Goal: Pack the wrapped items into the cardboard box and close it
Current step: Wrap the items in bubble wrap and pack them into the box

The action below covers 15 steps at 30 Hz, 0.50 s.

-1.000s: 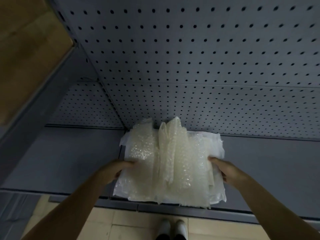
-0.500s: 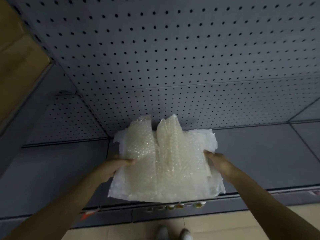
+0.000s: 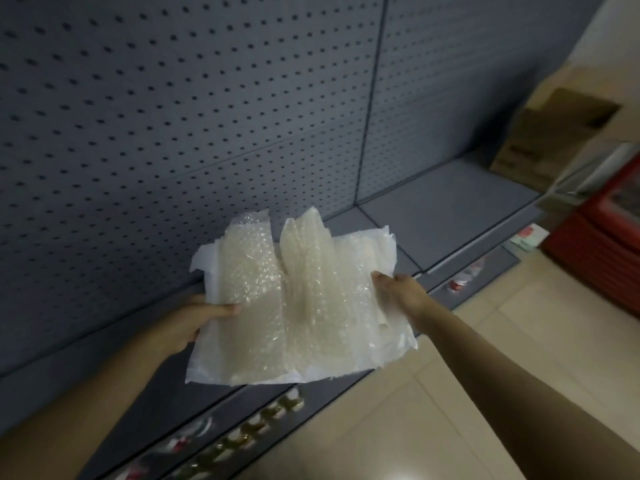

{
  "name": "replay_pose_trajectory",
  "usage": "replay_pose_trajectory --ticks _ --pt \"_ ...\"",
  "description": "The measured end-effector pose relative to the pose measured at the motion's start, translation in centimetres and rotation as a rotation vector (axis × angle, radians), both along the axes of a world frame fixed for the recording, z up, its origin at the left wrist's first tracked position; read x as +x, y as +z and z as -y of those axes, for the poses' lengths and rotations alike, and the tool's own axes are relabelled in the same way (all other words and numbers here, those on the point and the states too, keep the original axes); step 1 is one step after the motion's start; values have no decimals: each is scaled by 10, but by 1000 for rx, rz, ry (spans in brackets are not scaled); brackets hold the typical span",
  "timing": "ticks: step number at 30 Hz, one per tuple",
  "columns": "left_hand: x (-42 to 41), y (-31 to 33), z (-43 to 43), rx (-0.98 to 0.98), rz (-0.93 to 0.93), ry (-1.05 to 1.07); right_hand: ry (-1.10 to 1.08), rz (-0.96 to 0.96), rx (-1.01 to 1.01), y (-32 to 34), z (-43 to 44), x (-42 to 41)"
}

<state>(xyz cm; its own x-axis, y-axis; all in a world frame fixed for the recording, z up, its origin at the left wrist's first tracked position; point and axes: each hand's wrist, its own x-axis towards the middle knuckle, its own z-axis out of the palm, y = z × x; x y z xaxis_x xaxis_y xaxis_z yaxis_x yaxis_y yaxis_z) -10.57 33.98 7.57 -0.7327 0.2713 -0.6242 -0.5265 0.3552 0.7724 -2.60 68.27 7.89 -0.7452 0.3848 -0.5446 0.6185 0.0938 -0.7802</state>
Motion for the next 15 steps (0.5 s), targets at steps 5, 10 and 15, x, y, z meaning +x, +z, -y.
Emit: replay_pose_trajectory --ticks 5,10,15 --pt "-17 2 -125 13 -21 -149 -147 -12 34 11 -104 28" --pt "-38 2 -232 7 -27 -269 -280 40 47 5 -194 41" --pt "-75 -6 -319 -29 -18 -349 -360 16 16 0 -264 34"
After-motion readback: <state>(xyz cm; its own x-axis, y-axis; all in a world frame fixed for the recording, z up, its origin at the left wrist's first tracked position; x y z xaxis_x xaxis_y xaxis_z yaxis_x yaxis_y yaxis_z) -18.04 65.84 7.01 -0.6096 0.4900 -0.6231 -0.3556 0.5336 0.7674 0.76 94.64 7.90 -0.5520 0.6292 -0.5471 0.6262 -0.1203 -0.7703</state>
